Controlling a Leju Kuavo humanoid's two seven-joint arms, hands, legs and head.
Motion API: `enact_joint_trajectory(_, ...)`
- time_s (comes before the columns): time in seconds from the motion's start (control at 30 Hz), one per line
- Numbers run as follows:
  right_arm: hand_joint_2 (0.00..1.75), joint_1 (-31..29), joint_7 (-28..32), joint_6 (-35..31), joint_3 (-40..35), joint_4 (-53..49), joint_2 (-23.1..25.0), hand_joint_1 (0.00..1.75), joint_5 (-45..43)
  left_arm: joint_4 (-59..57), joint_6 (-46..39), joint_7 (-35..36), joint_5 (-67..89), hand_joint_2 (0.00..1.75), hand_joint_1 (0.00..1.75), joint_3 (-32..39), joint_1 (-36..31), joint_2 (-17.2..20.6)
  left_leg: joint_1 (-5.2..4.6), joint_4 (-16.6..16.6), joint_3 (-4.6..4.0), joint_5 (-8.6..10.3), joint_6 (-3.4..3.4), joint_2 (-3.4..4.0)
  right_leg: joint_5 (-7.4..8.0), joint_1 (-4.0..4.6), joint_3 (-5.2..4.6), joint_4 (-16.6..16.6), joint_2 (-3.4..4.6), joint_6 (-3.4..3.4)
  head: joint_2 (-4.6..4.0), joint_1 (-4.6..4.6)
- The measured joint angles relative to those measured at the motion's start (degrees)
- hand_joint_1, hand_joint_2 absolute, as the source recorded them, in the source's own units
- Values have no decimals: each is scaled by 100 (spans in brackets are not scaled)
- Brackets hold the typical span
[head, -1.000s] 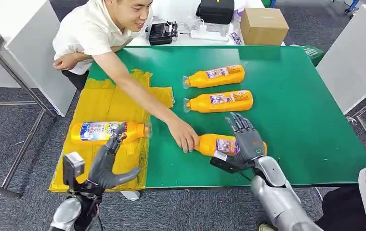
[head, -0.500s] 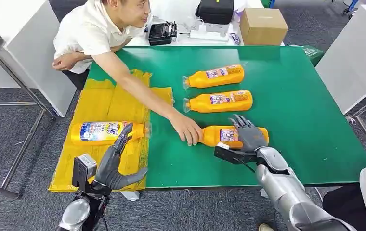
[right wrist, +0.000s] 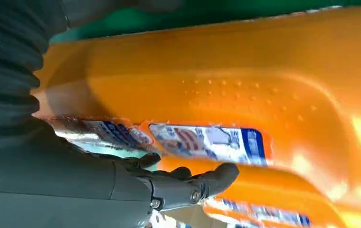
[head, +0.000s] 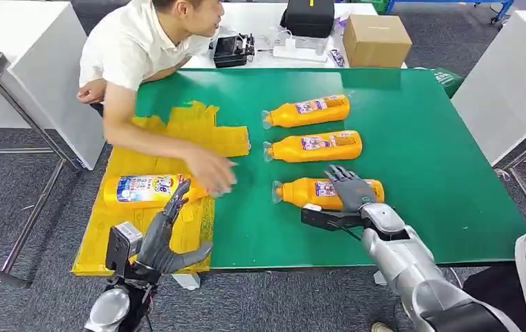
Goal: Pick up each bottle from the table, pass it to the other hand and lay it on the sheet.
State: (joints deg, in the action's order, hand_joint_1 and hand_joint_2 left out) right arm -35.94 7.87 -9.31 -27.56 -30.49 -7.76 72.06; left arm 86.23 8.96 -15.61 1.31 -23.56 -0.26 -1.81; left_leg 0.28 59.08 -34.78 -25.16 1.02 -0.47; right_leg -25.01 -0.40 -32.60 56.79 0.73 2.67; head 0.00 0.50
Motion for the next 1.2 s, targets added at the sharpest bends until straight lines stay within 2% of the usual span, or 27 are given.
enact_joint_trajectory(0.03, 175, -15, -34, 61, -35, 4, -6, 35, 13, 9, -7, 0, 0, 175, 0, 2, 18, 0, 0, 0, 1, 1, 2, -2, 0, 0, 1, 0, -1, 0, 0, 2)
enact_joint_trajectory(0.07, 175, -22, -52, 74, -61, 7, -13, 105, 20, 13, -7, 2, 0, 175, 0, 4, 30, 0, 0, 0, 0, 4, 6, -5, 0, 0, 2, -1, -2, 0, 0, 2)
enact_joint_trajectory(0.1, 175, -30, -59, 83, -83, 7, -15, 134, 26, 15, -7, 2, 0, 175, 0, 7, 38, 0, -1, 0, 0, 4, 6, -6, 2, 0, 3, -1, -2, 2, 0, 0)
enact_joint_trajectory(0.17, 175, -42, -72, 113, -129, 15, -17, 161, 33, 20, -7, 4, 7, 175, 0, 13, 53, 0, -1, 0, 0, 5, 7, -6, 4, 0, 4, -1, -2, 5, 0, 0)
enact_joint_trajectory(0.27, 175, -98, -306, 352, -195, 46, -24, 155, 101, 44, -22, 26, 59, 175, 0, 24, 81, 0, -2, 0, 3, 6, 8, -5, 6, -1, 5, -1, -1, 6, 0, 2)
enact_joint_trajectory(0.3, 175, -135, -426, 503, -232, 66, -28, 175, 133, 57, -33, 39, 66, 175, 0, 28, 94, -4, -2, 0, 6, 6, 8, -5, 5, -1, 8, -1, -1, 6, 0, 0)
enact_joint_trajectory(0.37, 175, -182, -661, 747, -317, 83, -28, 175, 196, 72, -41, 61, 109, 175, 0, 59, 123, -28, -1, 0, 16, 6, 8, -8, 4, 0, 7, -1, -2, 6, 0, 0)
enact_joint_trajectory(0.47, 175, -177, -815, 774, -415, 83, -68, 175, 227, 137, -57, 74, 177, 175, 0, 103, 218, -46, -1, 0, 28, 2, 9, -15, -2, -1, -25, -6, -6, 4, 0, 0)
enact_joint_trajectory(0.5, 175, -161, -841, 754, -433, 81, -94, 152, 225, 162, -59, 81, 181, 175, 0, 112, 252, -50, -1, -1, 27, 1, 9, -17, -3, 0, -27, -8, -6, 4, 0, 0)
enact_joint_trajectory(0.53, 175, -127, -870, 723, -441, 76, -120, 147, 214, 179, -61, 87, 201, 175, 0, 120, 286, -52, -1, -1, 27, 1, 10, -18, -3, 0, -24, -10, -7, 4, 0, 2)
enact_joint_trajectory(0.57, 175, -85, -902, 686, -448, 61, -157, 166, 197, 203, -70, 103, 236, 175, 0, 133, 320, -59, -1, -1, 29, 1, 10, -20, -4, -1, -23, -12, -7, 4, 0, -2)
enact_joint_trajectory(0.6, 175, -44, -933, 646, -448, 46, -193, 175, 181, 214, -79, 116, 253, 175, 0, 149, 344, -61, -1, -1, 30, 1, 10, -20, -4, 0, -21, -13, -7, 4, 0, 2)
enact_joint_trajectory(0.77, 175, 234, -977, 406, -430, -144, -437, 175, 37, 302, -144, 155, 337, 175, 0, 208, 482, -63, -1, -2, 62, -6, 19, -21, -8, 0, 15, -31, -7, 6, 0, 2)
enact_joint_trajectory(0.83, 175, 409, -705, 257, -362, -289, -531, 175, -224, 315, -170, 162, 347, 175, 0, 219, 523, -63, 0, -3, 68, -8, 22, -25, -8, 2, 30, -35, -8, 6, 0, 2)
enact_joint_trajectory(0.9, 175, 612, -172, 236, -175, -480, -592, 175, -687, 315, -177, 168, 304, 175, 0, 236, 542, -63, 1, -3, 74, -9, 23, -26, -8, 2, 36, -37, -7, 7, 0, 2)
enact_joint_trajectory(1.03, 175, 873, 298, 244, 45, -738, -625, 175, -1169, 315, -177, 172, 153, 175, 0, 267, 540, -66, 3, -3, 88, -16, 18, -11, -6, 4, 44, -37, -5, 7, 0, 2)
enact_joint_trajectory(1.13, 175, 1287, 1307, 268, 447, -1308, -493, 175, -2340, 252, -127, 440, -942, 175, 0, 304, 571, -184, 24, -4, 95, -34, 3, -11, -5, 22, 80, -47, -3, 2, 0, 9)
enact_joint_trajectory(1.17, 175, 1390, 1605, 303, 570, -1478, -382, 175, -2762, 173, -125, 557, -1428, 175, 0, 328, 580, -230, 35, -5, 88, -43, -10, 14, 0, 36, 123, -48, 28, -4, 0, 9)
enact_joint_trajectory(1.2, 175, 1508, 1791, 336, 650, -1638, -224, 175, -3057, 85, -127, 617, -1802, 175, 0, 332, 589, -267, 36, -5, 99, -46, -15, 59, 12, 37, 108, -50, 74, -20, 0, 0)
